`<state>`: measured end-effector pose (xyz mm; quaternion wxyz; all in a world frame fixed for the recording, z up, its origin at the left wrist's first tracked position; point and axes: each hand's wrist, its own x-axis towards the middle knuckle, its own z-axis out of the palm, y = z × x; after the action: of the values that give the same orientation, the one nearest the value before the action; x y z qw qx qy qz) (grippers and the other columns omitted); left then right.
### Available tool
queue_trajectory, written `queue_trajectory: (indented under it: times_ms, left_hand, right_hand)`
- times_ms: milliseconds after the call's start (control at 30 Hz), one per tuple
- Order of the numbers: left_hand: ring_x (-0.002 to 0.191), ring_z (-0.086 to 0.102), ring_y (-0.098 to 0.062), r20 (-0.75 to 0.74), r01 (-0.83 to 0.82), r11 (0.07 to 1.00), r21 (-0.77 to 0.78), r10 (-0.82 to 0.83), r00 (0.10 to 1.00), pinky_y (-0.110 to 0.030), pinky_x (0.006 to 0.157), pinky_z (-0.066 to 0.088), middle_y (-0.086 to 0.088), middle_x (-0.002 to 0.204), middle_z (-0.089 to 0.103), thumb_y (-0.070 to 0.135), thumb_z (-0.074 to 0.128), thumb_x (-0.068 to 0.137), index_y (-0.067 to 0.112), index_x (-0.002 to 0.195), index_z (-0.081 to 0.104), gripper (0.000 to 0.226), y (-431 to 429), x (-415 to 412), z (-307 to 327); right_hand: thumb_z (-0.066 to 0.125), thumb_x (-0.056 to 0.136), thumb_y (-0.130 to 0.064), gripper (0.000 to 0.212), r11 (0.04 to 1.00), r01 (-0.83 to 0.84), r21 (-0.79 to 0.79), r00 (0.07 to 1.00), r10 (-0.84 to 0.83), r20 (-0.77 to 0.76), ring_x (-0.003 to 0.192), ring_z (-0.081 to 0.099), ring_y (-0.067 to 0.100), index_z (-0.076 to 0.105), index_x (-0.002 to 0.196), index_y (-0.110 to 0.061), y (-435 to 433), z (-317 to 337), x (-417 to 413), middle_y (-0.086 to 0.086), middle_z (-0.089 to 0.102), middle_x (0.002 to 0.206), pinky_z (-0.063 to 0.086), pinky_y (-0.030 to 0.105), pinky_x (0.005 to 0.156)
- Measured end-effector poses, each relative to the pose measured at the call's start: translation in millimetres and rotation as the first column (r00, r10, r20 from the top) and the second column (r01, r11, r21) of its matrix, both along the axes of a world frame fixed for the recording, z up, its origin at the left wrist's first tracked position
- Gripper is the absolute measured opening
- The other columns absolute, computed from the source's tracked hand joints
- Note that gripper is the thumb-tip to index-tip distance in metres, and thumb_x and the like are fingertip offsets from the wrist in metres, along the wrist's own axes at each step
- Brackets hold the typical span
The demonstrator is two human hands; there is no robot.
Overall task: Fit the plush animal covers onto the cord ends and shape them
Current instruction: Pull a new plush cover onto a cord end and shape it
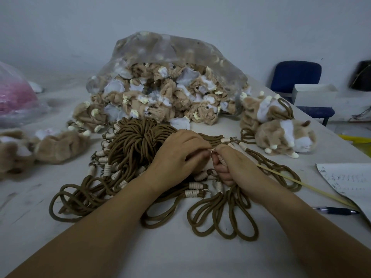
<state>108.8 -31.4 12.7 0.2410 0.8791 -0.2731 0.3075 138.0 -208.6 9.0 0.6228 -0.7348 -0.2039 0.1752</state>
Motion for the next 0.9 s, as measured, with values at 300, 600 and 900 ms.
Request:
queue_trajectory:
  times_ms: [300,600,900]
  left_hand:
    - [0.098,0.058,-0.021,-0.029,0.031,0.994,-0.102,-0.034,0.999,-0.041,0.088,0.044,-0.002,0.101,0.068,0.01,0.065,0.091,0.008,0.102,0.074,0.015,-1.1,-1.4,1.2]
    - [0.099,0.059,-0.018,-0.099,0.028,0.979,-0.204,-0.049,0.994,-0.041,0.092,0.044,0.0,0.099,0.069,0.009,0.065,0.09,0.007,0.1,0.074,0.013,-4.1,-2.4,0.8]
    - [0.097,0.06,-0.018,-0.095,0.038,0.979,-0.201,-0.059,0.994,-0.037,0.091,0.044,-0.001,0.096,0.07,0.011,0.066,0.09,0.006,0.097,0.074,0.012,-5.4,-4.0,2.3]
  right_hand:
    - [0.03,0.093,-0.046,0.039,0.995,-0.063,-0.077,0.988,0.074,0.137,0.043,0.032,0.002,0.061,0.07,-0.041,-3.3,-3.4,-0.8,-0.013,0.041,0.052,0.028,0.018,0.041]
    - [0.026,0.088,-0.061,0.037,0.974,0.009,-0.228,0.931,0.075,0.356,0.052,0.045,-0.003,0.057,0.084,-0.041,-7.0,-3.7,-1.9,-0.018,0.049,0.059,0.031,0.024,0.056]
    - [0.026,0.078,-0.063,0.054,0.961,0.137,-0.24,0.896,-0.016,0.445,0.054,0.04,0.005,0.052,0.082,-0.016,0.2,-2.3,-6.3,-0.005,0.044,0.062,0.035,0.035,0.057]
